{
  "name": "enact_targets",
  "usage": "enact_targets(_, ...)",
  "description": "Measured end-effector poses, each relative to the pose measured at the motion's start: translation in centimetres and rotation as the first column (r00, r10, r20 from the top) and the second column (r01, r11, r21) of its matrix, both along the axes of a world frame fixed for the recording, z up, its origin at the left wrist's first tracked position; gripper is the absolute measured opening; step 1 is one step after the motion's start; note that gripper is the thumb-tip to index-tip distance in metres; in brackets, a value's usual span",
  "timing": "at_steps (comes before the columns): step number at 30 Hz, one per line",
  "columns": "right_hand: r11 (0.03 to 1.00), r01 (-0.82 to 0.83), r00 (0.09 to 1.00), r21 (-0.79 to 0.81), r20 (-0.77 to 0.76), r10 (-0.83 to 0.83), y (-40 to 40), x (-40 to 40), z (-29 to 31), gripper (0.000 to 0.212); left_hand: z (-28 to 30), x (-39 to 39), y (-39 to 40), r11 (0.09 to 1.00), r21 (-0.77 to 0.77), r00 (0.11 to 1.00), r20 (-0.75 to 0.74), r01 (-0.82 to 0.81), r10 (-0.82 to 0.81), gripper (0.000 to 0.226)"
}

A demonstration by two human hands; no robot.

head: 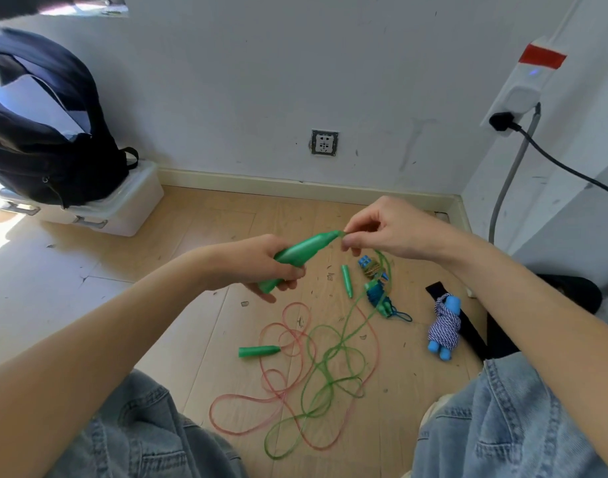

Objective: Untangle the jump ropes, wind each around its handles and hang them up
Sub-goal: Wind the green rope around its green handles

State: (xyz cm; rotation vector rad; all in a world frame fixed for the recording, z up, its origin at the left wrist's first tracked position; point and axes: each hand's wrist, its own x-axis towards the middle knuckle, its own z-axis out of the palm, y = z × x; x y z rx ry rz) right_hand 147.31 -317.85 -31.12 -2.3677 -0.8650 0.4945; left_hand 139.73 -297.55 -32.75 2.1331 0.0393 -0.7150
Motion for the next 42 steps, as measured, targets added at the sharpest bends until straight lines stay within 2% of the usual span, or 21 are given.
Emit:
enact_targets(3, 1.000, -0.021, 0.999, 0.002, -0.050, 0.021, 0.2, -0.5, -0.4, 0.006, 0.1, 0.1, 0.2, 1.000, -0.010, 1.000, -0.009, 0.002, -0.002, 0.014)
enact_targets(6, 0.999, -0.009, 0.999, 0.046, -0.047, 0.012, 0.6, -0.8, -0.2, 0.014, 0.2, 0.2, -0.1, 1.000, -0.015, 1.000, -0.018, 0.012, -0.013, 0.018)
enact_targets(10, 1.000, 0.008, 0.998, 0.013, -0.065, -0.008, 0.5, -0.9, -0.2, 0.028, 0.0, 0.3, -0.2, 1.000, -0.031, 1.000, -0.030, 0.001, -0.002, 0.016)
enact_targets(14, 0.998, 0.061, 0.990, 0.018, -0.126, -0.058, 0.8, -1.1, -0.7, 0.029, -0.1, 0.3, -0.2, 0.998, -0.060, 0.999, -0.022, -0.026, 0.025, 0.014)
enact_targets(17, 0.992, 0.124, 0.976, 0.003, -0.179, -0.122, 0.5, -0.8, -0.9, 0.031, -0.3, 0.3, -0.4, 1.000, -0.003, 0.999, 0.029, -0.031, 0.031, 0.013)
enact_targets(19, 0.990, 0.113, 0.980, -0.088, -0.152, -0.126, 0.7, -0.9, -1.6, 0.033, -0.6, 0.5, -0.6, 0.995, 0.097, 0.997, 0.072, -0.016, 0.009, 0.012)
enact_targets(21, 0.942, 0.020, 0.993, -0.336, 0.117, 0.020, 1.5, -1.9, -2.7, 0.029, -1.2, 0.6, -1.0, 0.981, 0.191, 0.999, 0.044, 0.012, -0.021, 0.009)
enact_targets(22, 0.878, -0.020, 0.941, -0.477, 0.288, 0.178, 2.2, -2.8, -3.2, 0.024, -1.7, 0.5, -1.4, 0.973, 0.228, 0.999, -0.008, 0.046, -0.045, 0.007)
enact_targets(23, 0.815, -0.069, 0.853, -0.575, 0.390, 0.348, 2.9, -4.0, -3.5, 0.020, -2.3, 0.4, -1.9, 0.960, 0.265, 0.994, -0.078, 0.093, -0.075, 0.005)
enact_targets(25, 0.717, -0.216, 0.728, -0.662, 0.381, 0.570, 3.9, -5.8, -4.1, 0.025, -3.6, -0.1, -2.9, 0.934, 0.306, 0.969, -0.216, 0.186, -0.122, 0.004)
enact_targets(26, 0.679, -0.275, 0.694, -0.681, 0.348, 0.630, 4.3, -6.2, -4.4, 0.026, -4.1, -0.4, -3.2, 0.928, 0.299, 0.951, -0.278, 0.221, -0.137, 0.008)
enact_targets(28, 0.645, -0.363, 0.712, -0.672, 0.247, 0.658, 4.7, -6.3, -4.6, 0.019, -4.3, -0.9, -3.2, 0.939, 0.205, 0.899, -0.400, 0.277, -0.178, 0.011)
enact_targets(30, 0.676, -0.451, 0.779, -0.584, 0.112, 0.617, 4.4, -5.9, -4.0, 0.011, -3.5, -1.4, -2.7, 0.940, 0.066, 0.834, -0.485, 0.336, -0.264, 0.003)
enact_targets(33, 0.800, -0.508, 0.858, -0.319, -0.102, 0.504, 3.0, -4.8, -1.9, 0.016, -2.0, -1.7, -1.9, 0.889, -0.121, 0.744, -0.505, 0.442, -0.438, 0.016)
enact_targets(35, 0.851, -0.505, 0.850, -0.142, -0.253, 0.462, 1.9, -4.2, -0.1, 0.018, -0.5, -1.8, -1.7, 0.843, -0.247, 0.704, -0.466, 0.477, -0.535, 0.019)
enact_targets(37, 0.882, -0.467, 0.801, 0.056, -0.395, 0.450, 0.9, -3.8, 1.6, 0.014, 1.1, -1.8, -1.5, 0.786, -0.384, 0.683, -0.396, 0.484, -0.614, 0.021)
enact_targets(39, 0.881, -0.341, 0.729, 0.327, -0.500, 0.468, 0.2, -3.6, 2.8, 0.014, 2.8, -1.8, -1.2, 0.714, -0.527, 0.690, -0.293, 0.461, -0.662, 0.025)
enact_targets(41, 0.838, -0.090, 0.690, 0.539, -0.573, 0.443, 0.4, -3.6, 3.0, 0.020, 4.2, -1.5, -0.9, 0.654, -0.642, 0.751, -0.180, 0.400, -0.636, 0.025)
enact_targets(42, 0.807, 0.045, 0.704, 0.589, -0.592, 0.392, 0.7, -3.7, 2.7, 0.020, 4.6, -1.2, -0.7, 0.642, -0.683, 0.803, -0.135, 0.350, -0.581, 0.023)
